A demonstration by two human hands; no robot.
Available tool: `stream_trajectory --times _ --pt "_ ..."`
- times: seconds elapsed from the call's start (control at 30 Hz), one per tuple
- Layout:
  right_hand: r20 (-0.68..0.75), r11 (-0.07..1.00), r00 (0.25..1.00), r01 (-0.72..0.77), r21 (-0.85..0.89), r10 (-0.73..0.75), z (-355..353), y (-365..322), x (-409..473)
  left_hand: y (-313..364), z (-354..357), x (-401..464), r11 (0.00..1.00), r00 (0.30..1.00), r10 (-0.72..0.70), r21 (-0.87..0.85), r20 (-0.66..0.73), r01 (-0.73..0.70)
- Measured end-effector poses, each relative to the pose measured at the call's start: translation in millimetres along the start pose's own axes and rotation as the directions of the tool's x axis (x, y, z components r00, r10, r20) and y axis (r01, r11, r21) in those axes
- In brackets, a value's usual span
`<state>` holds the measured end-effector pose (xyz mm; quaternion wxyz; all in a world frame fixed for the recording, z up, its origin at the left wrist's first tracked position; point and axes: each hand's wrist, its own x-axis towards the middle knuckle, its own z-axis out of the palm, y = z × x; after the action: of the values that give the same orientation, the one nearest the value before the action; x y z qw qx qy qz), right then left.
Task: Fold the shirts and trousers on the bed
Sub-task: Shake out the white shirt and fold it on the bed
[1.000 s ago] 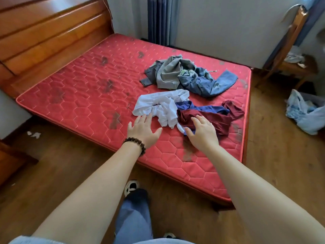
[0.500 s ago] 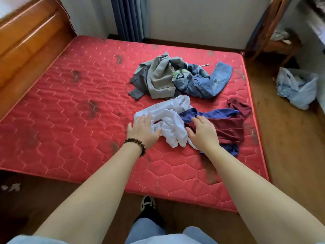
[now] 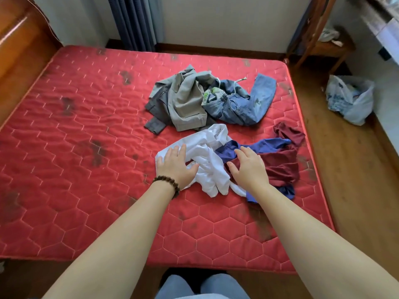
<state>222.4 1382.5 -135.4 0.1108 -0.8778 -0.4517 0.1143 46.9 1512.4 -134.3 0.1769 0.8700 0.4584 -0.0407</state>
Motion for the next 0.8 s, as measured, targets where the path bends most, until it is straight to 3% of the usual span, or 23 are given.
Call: stream_trajectory --times 0.3,0.63,0.8 --pt "0.141 0.999 0.989 -0.035 -0.021 0.038 74 37 61 -12 75 80 0.999 0.998 0.044 0.022 0.048 -0.045" --pt "0.313 0.999 0.949 -0.038 -0.031 0.046 258 96 138 -72 248 170 0.999 0.968 -0.037 0.023 0.248 0.032" --pt "0.276 0.997 0.961 0.051 -0.059 -0.032 327 105 157 -87 316 198 1.0 0.951 0.002 -0.013 0.308 0.003"
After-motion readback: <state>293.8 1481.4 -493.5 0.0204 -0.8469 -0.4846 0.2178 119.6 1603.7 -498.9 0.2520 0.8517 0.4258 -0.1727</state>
